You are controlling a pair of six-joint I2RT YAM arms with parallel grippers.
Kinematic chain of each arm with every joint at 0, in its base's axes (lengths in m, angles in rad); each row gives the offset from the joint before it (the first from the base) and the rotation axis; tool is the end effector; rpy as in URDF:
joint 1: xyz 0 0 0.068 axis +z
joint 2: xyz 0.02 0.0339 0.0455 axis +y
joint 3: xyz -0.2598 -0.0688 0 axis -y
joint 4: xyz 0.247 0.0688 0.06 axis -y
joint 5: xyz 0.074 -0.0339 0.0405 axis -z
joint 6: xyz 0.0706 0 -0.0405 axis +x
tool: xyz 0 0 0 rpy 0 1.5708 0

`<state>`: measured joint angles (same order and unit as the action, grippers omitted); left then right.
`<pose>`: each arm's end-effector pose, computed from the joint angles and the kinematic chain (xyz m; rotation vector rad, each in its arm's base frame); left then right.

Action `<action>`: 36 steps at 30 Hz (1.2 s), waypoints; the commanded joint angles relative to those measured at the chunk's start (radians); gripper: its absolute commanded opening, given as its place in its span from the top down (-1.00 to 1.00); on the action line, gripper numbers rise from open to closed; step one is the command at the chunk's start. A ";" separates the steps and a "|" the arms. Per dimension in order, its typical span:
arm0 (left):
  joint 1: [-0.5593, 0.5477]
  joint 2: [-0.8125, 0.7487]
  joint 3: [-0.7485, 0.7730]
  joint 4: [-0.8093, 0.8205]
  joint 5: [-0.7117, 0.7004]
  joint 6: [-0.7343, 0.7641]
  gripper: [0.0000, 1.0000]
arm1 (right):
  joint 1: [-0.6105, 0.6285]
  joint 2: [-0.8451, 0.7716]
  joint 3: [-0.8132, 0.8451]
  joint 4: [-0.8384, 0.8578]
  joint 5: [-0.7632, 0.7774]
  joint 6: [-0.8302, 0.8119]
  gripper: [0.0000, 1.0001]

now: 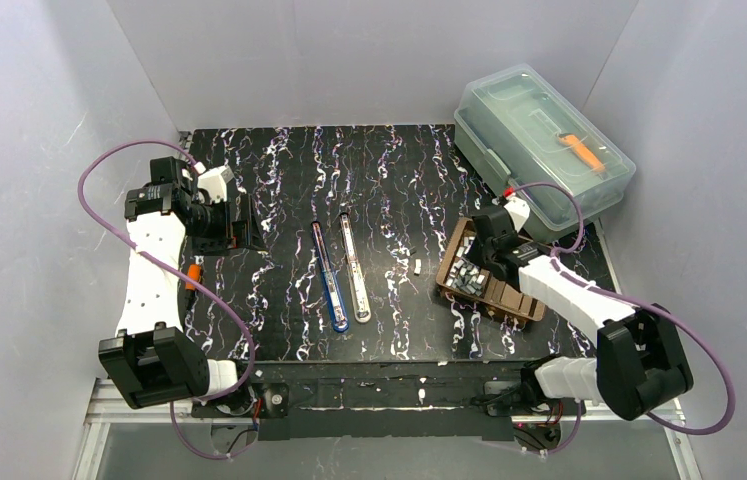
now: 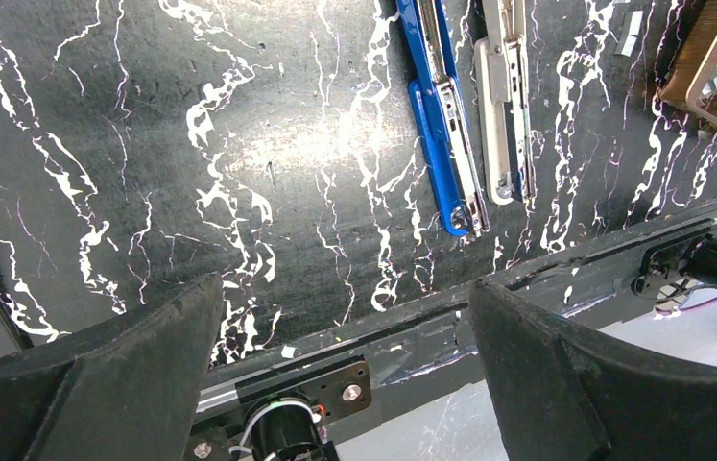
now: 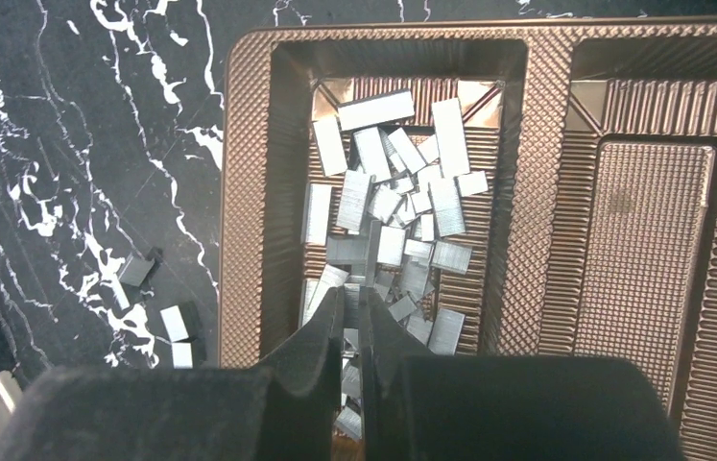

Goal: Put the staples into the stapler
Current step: Pick up the staple from the staple box, then place the staple at the center of the board.

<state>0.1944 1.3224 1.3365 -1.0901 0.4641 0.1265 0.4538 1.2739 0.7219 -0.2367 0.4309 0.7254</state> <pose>0.2684 0.0206 0.3081 0.0653 2.5454 -0.4903 0.2674 0.0976 0.1855 0.5090 2.2158 0.1072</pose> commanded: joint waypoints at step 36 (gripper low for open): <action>0.007 -0.025 0.012 -0.028 0.053 -0.009 -0.99 | 0.466 0.211 0.187 0.037 0.006 0.031 0.10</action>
<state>0.1944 1.3224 1.3365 -1.0935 0.4877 0.1184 0.9173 1.5394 0.8696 -0.2165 0.3912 0.7631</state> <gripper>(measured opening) 0.993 0.407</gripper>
